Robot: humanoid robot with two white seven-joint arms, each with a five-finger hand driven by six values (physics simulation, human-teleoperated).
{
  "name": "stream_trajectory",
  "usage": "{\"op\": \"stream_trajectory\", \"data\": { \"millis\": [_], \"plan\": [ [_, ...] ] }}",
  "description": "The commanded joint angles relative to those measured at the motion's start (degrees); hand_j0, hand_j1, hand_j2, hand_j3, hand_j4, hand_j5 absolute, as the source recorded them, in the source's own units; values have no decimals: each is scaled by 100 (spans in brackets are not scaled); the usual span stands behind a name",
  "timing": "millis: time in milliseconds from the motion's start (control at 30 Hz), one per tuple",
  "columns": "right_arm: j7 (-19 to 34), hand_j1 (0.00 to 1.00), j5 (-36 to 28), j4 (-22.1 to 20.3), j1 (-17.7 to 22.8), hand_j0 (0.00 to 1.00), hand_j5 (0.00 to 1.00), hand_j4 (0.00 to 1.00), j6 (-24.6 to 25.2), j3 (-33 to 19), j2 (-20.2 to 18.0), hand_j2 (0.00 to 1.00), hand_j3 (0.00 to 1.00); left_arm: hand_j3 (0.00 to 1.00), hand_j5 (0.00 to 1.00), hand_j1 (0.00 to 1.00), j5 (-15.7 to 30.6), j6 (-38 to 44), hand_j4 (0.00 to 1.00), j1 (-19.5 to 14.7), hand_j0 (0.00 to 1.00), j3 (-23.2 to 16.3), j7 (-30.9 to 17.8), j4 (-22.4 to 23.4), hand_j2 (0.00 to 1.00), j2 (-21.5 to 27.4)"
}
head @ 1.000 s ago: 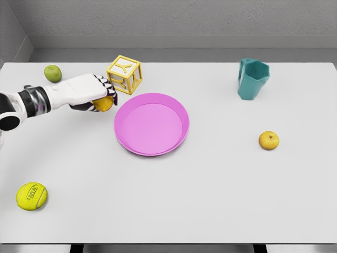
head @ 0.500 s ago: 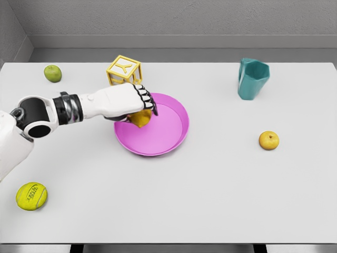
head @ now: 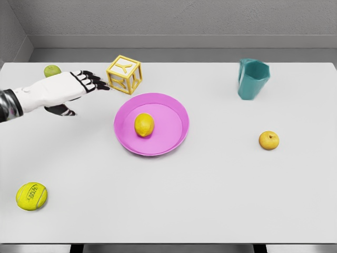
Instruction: Put the lemon on the plate with left arm
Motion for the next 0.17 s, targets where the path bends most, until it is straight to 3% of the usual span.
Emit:
{"op": "stream_trajectory", "data": {
  "millis": [0,133],
  "plan": [
    [2,100,-1,1,0,100,100,100,0,0,0,100,100,100,100,100,103,11,100,9,100,275,4,253,100,250],
    [2,100,-1,1,0,100,100,100,0,0,0,100,100,100,100,100,225,11,100,35,100,196,4,183,100,206]
  ]
}}
